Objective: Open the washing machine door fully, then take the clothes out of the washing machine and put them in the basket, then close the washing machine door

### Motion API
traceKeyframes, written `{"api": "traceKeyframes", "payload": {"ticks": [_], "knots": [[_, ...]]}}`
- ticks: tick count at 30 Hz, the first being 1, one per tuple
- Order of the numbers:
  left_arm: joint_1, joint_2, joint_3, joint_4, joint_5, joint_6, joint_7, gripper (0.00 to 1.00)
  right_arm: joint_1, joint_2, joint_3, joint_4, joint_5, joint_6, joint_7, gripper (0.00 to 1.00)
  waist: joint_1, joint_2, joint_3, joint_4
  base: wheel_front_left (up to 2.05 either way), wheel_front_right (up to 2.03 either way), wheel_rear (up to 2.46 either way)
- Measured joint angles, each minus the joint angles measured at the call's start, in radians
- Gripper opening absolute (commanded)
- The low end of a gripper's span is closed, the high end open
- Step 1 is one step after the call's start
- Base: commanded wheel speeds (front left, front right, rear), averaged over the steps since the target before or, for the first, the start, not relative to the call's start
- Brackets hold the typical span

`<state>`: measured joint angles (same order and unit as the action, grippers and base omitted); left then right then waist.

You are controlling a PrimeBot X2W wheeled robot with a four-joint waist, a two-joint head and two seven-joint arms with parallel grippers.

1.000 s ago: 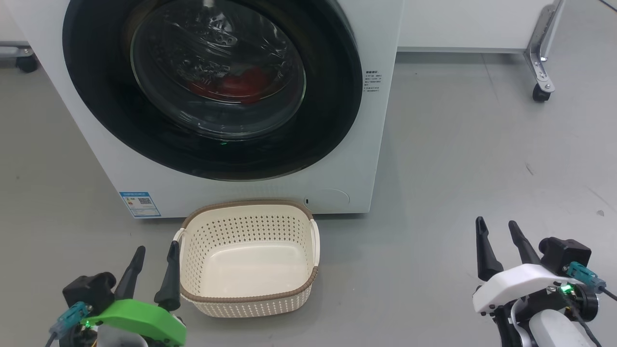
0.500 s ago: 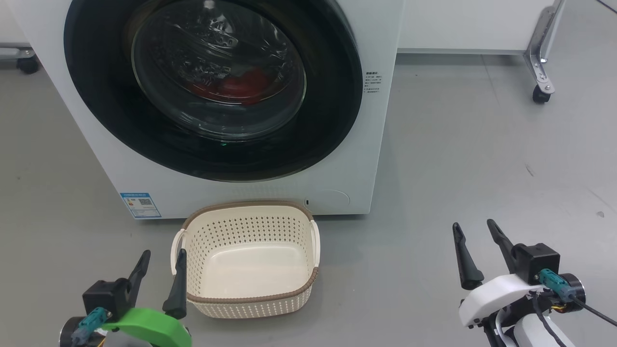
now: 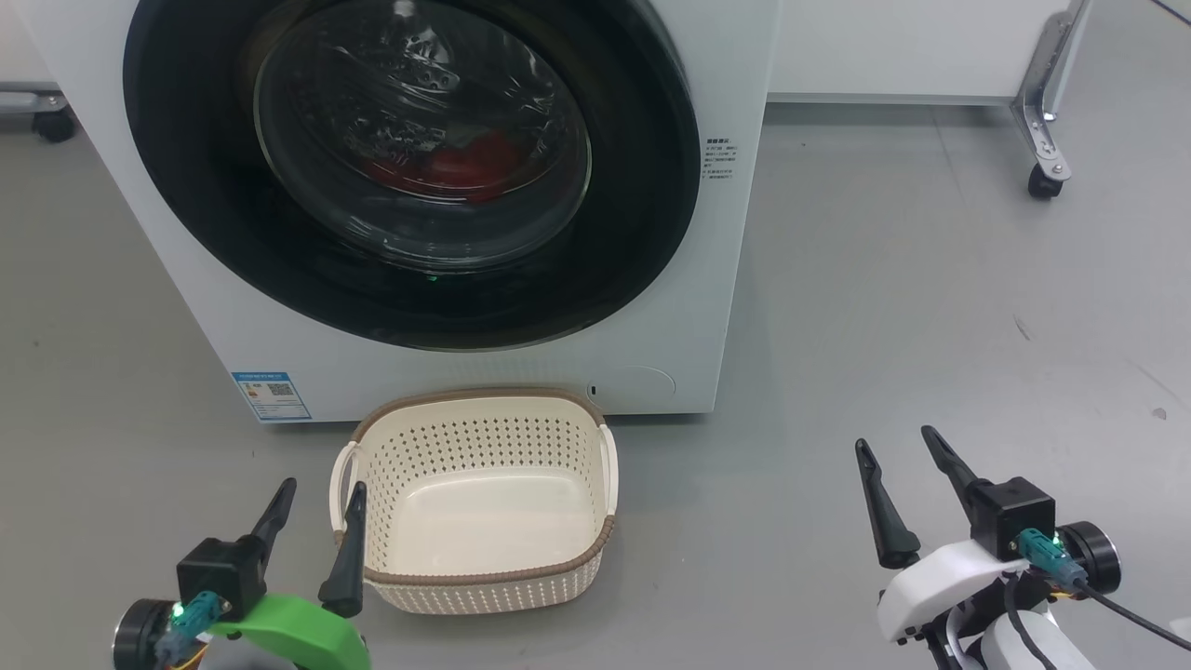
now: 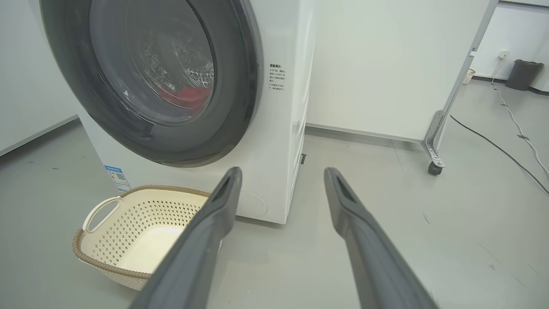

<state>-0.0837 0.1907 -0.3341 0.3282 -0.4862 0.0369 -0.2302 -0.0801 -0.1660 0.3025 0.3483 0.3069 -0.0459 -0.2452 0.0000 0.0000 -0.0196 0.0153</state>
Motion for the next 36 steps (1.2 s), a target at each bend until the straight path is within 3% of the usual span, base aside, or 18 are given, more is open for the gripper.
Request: {"api": "traceKeyframes", "payload": {"ticks": [28,29,30,36], "knots": [[-0.010,-0.010,0.016,0.020,-0.006,0.012,0.000,1.00,0.002,0.033,-0.062,0.008,0.018,-0.008,-0.007,1.00,0.0000,0.0000,0.006,-0.001,0.00,0.00,0.00],[-0.011,-0.011,0.016,0.021,-0.006,0.012,0.000,1.00,0.002,0.033,-0.062,0.009,0.018,-0.008,-0.007,0.36,-0.0001,0.0000,0.006,0.000,0.00,0.00,0.00],[-0.012,-0.011,0.016,0.021,-0.006,0.012,0.000,1.00,0.002,0.033,-0.062,0.009,0.017,-0.008,-0.007,0.00,0.0000,0.0000,0.006,0.000,0.00,0.00,0.00],[-0.019,-0.011,0.016,0.023,-0.006,0.012,-0.001,1.00,0.002,0.033,-0.060,0.015,0.007,-0.007,-0.007,0.00,0.0000,0.0000,0.007,0.001,0.00,0.00,0.00]]}}
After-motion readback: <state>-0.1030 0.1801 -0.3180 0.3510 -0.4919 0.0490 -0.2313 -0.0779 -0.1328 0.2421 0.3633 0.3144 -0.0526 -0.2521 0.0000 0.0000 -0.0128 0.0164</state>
